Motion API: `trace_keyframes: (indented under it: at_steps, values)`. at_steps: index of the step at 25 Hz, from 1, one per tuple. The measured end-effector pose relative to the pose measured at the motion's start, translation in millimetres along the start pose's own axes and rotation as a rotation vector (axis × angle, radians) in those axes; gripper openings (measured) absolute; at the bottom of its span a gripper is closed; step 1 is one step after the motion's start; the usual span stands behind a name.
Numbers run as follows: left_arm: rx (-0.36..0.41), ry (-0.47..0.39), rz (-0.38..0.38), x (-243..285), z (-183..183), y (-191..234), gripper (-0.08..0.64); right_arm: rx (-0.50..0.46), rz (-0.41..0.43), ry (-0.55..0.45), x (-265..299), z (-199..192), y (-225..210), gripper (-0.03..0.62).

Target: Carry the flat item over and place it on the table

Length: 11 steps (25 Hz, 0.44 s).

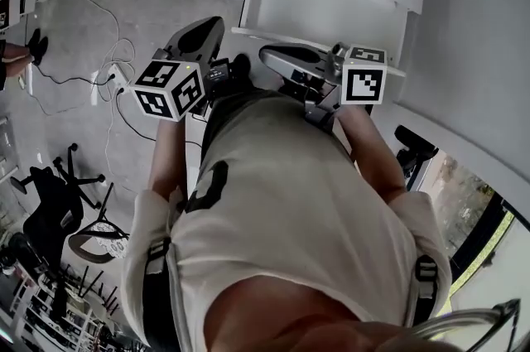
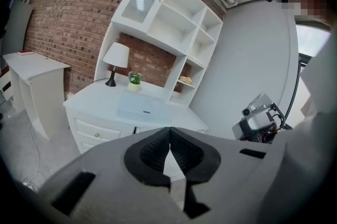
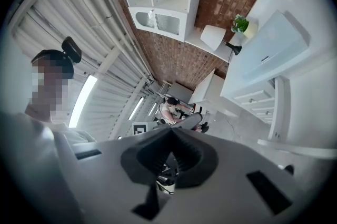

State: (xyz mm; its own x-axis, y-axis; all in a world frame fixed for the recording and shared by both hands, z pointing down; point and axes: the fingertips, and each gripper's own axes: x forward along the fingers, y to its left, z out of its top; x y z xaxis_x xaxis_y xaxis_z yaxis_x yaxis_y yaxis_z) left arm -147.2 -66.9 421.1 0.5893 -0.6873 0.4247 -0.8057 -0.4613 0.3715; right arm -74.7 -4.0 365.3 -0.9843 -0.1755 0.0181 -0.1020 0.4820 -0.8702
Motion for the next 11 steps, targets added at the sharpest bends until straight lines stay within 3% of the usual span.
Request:
trace_keyframes:
  at_steps: [11]
  values:
    - [-0.023,0.035,-0.027,7,38,120,0.02,0.003,-0.088,0.012,99,46,-34,0.011]
